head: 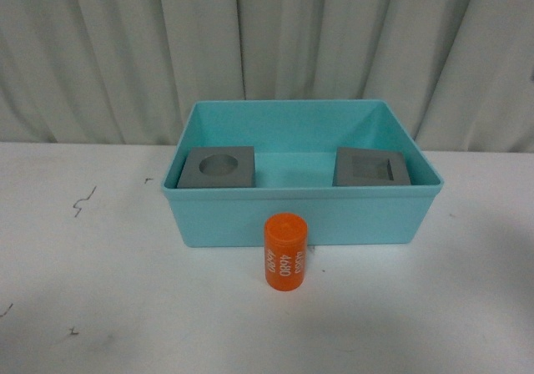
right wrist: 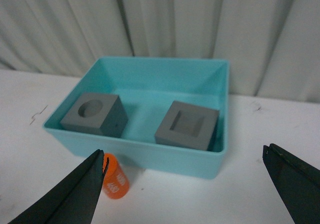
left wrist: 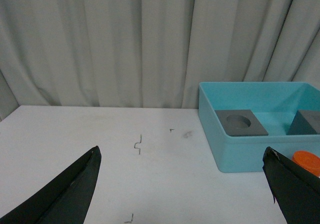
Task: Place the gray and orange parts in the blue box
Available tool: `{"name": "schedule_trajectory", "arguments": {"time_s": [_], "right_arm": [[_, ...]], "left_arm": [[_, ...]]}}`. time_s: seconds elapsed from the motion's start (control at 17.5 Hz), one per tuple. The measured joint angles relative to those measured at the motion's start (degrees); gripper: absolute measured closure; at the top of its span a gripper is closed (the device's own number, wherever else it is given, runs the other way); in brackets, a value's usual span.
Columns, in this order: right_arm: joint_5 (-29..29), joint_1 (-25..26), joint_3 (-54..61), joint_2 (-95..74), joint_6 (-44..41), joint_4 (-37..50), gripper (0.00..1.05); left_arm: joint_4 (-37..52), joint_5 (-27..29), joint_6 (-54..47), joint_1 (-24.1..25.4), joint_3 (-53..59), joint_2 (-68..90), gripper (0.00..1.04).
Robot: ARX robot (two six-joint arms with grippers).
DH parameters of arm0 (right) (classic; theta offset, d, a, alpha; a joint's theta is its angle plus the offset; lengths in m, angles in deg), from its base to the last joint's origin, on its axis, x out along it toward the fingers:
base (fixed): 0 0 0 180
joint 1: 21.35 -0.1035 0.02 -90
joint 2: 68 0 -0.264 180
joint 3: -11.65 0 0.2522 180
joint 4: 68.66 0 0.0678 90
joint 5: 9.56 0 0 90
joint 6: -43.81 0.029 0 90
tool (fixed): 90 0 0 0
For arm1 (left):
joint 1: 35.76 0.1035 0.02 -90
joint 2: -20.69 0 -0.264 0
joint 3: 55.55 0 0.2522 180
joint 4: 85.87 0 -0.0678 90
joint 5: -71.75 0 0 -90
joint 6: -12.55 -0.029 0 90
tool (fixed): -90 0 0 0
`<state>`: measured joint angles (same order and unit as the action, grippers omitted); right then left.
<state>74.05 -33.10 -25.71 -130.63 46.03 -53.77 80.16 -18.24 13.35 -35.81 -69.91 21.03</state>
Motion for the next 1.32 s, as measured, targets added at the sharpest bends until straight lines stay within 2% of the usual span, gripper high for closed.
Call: {"name": "schedule_trajectory", "arguments": {"time_s": [0.11, 0.29, 0.46, 0.57, 0.92, 1.32], "right_arm": [[-2.6, -2.9, -12.3, -14.8, 4.2, -7.7, 0.06], [-5.2, -6.0, -27.4, -28.5, 8.3, -20.4, 0.06], [-7.2, -9.6, -32.9, -36.4, 10.5, -30.9, 0.06], [-7.2, -11.3, -32.9, -39.8, 11.2, -31.8, 0.06], [-5.6, -11.4, -36.6, -46.4, 10.8, -30.3, 0.06], [-7.0, -13.0, -46.3, -53.3, 8.2, -38.1, 0.06]], "left_arm": [[0.0, 0.0, 0.0, 0.0, 0.0, 0.0, 0.07], [0.0, 0.0, 0.0, 0.0, 0.0, 0.0, 0.07], [0.0, 0.0, 0.0, 0.0, 0.0, 0.0, 0.07], [0.0, 0.0, 0.0, 0.0, 0.0, 0.0, 0.07], [0.0, 0.0, 0.0, 0.0, 0.0, 0.0, 0.07], [0.0, 0.0, 0.0, 0.0, 0.0, 0.0, 0.07]]}}
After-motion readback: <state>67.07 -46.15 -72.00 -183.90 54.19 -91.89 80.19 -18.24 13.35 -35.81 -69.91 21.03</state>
